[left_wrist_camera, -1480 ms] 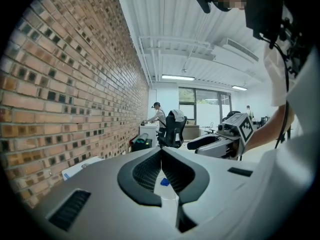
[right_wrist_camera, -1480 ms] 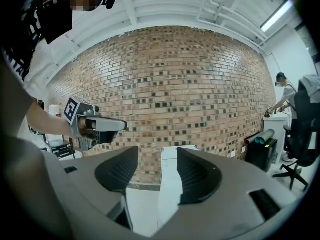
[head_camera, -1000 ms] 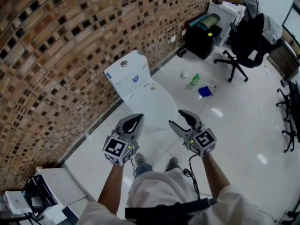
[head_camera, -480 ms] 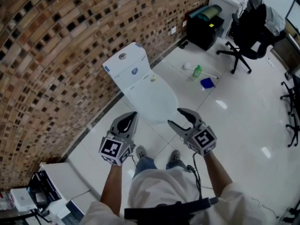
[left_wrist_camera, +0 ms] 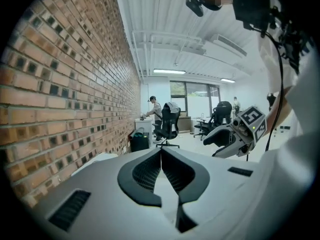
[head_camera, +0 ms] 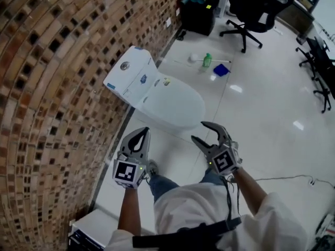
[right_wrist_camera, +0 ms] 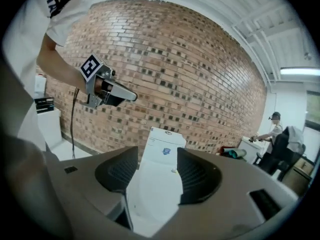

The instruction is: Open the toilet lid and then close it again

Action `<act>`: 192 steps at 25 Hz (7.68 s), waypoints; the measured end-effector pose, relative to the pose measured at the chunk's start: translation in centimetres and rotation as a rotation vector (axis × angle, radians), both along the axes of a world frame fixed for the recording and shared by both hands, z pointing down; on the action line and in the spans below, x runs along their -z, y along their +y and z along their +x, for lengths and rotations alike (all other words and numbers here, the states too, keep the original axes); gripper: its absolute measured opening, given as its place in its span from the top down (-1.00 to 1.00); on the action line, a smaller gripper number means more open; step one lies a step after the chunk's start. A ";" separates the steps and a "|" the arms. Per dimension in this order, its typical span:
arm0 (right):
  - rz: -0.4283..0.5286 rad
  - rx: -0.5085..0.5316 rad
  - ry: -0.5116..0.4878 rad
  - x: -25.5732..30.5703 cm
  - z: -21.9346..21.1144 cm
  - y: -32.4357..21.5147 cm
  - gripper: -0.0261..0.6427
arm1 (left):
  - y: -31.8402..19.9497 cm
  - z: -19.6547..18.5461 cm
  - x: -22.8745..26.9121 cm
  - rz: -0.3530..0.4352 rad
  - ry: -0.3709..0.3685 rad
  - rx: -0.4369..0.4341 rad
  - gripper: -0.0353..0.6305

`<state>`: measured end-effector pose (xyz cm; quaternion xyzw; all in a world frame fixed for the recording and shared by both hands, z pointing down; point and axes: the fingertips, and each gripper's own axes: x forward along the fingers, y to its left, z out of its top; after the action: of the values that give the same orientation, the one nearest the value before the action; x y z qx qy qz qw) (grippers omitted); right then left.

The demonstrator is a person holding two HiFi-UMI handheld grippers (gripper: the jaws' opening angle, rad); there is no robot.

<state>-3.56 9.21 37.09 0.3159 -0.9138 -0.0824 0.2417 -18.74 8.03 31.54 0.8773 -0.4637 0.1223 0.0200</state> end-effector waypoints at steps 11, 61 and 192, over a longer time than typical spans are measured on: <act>-0.188 -0.389 0.013 -9.6 -12.6 -0.8 0.17 | -2.7 -10.6 -3.9 -0.042 -0.024 -0.309 0.91; -0.775 -1.741 -1.543 -38.9 -7.2 -9.7 0.46 | -10.6 -13.3 -22.8 -0.226 0.097 -0.308 0.91; -0.326 -0.725 -0.431 -3.8 -31.0 -26.0 0.30 | -8.5 -25.8 0.8 -0.022 0.125 -0.110 0.91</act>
<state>-34.57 -16.80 40.86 0.5833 -0.7745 0.2204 0.1059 -44.54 -0.45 30.71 0.9071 -0.4112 0.0735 0.0518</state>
